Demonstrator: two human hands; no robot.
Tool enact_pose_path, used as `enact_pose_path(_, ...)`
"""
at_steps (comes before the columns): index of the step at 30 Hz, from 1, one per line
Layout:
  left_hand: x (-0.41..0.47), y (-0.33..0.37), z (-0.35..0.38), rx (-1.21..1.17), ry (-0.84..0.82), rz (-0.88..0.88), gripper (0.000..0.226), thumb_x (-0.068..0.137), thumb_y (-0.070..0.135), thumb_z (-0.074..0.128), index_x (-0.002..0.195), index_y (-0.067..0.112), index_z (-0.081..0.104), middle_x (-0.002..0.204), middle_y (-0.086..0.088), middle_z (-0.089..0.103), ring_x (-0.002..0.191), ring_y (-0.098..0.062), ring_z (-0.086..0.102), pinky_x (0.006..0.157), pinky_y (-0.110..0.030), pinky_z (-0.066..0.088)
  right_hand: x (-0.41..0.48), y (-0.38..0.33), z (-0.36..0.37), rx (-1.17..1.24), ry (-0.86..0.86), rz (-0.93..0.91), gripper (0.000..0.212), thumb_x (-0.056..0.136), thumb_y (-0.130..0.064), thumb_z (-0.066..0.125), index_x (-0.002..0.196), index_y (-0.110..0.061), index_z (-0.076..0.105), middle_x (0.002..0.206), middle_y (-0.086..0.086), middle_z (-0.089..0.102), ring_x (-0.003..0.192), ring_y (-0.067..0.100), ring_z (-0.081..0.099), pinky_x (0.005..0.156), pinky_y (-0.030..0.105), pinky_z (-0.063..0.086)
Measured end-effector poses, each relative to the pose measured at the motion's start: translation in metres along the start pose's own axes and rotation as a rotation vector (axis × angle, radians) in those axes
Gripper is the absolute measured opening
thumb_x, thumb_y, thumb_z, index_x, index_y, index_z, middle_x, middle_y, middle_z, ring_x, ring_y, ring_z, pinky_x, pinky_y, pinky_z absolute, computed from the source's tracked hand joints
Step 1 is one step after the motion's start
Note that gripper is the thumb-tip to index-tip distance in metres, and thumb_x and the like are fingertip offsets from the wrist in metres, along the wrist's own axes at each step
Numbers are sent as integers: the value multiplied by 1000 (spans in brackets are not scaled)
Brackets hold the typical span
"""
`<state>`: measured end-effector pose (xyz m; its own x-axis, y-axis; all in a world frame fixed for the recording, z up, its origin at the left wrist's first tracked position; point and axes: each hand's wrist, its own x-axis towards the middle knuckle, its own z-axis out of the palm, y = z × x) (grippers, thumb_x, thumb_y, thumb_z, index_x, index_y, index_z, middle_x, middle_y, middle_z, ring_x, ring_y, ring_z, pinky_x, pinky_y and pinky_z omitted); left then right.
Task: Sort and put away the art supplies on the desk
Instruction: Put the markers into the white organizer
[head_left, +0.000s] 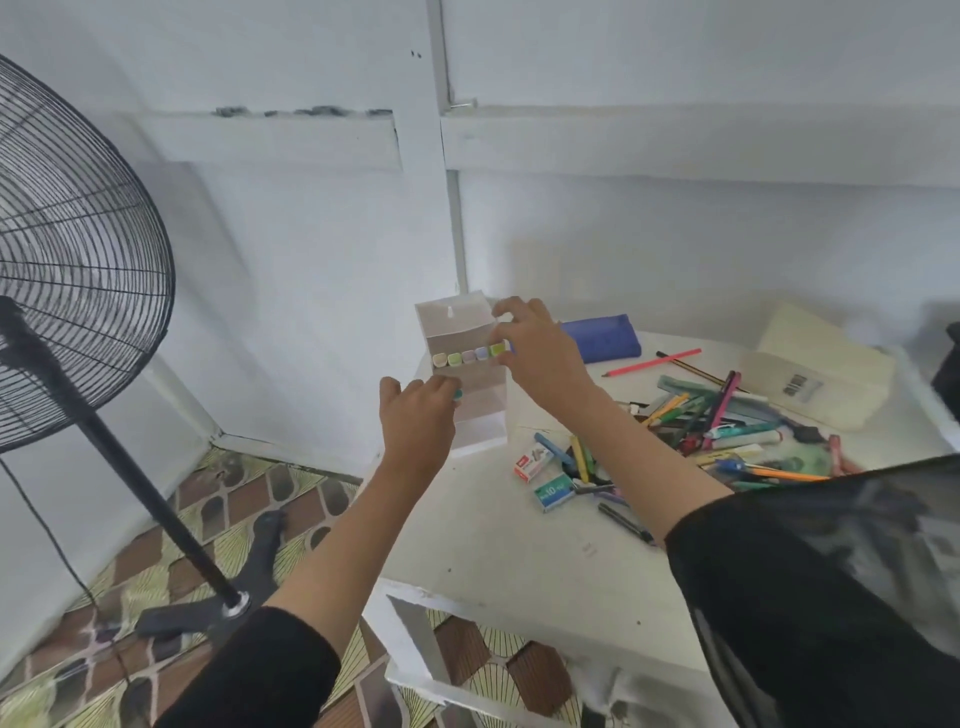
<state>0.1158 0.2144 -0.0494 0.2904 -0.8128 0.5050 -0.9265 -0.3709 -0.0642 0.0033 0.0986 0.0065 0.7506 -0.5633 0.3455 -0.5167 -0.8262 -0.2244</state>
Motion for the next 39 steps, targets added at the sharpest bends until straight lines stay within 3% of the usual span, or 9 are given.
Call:
enact_pose_path(5,2,5,-9,238,-69,56,36,39,-7,70,60,19,57,48,5,50,43,-21,44,66,-33,20,0,0,-4,-62,-29,-27,22,91,-16,60,112,-12,66,141,0,41,123,20,36,69,20,33)
enact_pose_path(9,10,11,-20,410,-111,133,31,46,-2,55,64,24,58,47,7,48,48,-19,43,71,-35,36,1,-3,-5,-72,-38,0,21,90,-12,60,111,-12,65,141,0,40,123,19,36,68,22,36)
enact_pose_path(13,13,17,-22,350,-381,138,24,75,-1,52,83,22,51,72,4,48,66,-23,39,92,-45,32,0,-5,-9,-110,-35,1,22,87,-5,62,108,-10,66,137,0,42,119,21,38,62,26,37)
enact_pose_path(17,10,18,-29,345,-391,90,31,71,-3,57,85,19,40,79,3,44,74,-23,45,99,-49,30,1,-9,-13,-195,-73,-23,23,89,-7,59,110,-10,66,137,1,40,119,23,37,65,28,37)
enact_pose_path(26,17,37,-32,281,-503,25,21,81,3,54,96,17,55,92,1,53,74,-20,43,102,-56,27,-2,-11,-7,-277,-57,-5,32,87,4,53,115,-8,62,141,4,38,119,27,39,62,29,38)
enact_pose_path(30,5,47,-22,175,-395,-122,22,85,8,52,106,14,55,92,1,49,65,-22,44,97,-53,31,-10,0,0,-219,-16,-72,36,82,2,63,114,-13,63,139,5,44,108,29,50,51,28,38)
enact_pose_path(33,-3,60,-23,99,-212,-92,11,80,8,56,86,17,60,80,2,54,69,-22,52,83,-45,32,-24,10,-5,-167,17,-104,40,89,-15,61,126,-28,55,140,-3,44,109,23,49,47,26,38)
enact_pose_path(36,-7,80,-20,78,-57,-9,15,63,7,67,60,19,60,57,3,55,52,-22,50,69,-38,24,-55,26,-19,-17,89,5,50,92,-17,55,138,-33,43,136,-4,46,112,20,49,54,32,50)
enact_pose_path(39,-13,111,-10,-7,-16,94,16,62,9,67,58,22,58,54,2,55,51,-20,51,70,-37,20,-105,62,-33,114,166,187,39,92,-12,52,128,-27,55,127,-4,55,102,19,56,65,32,49)
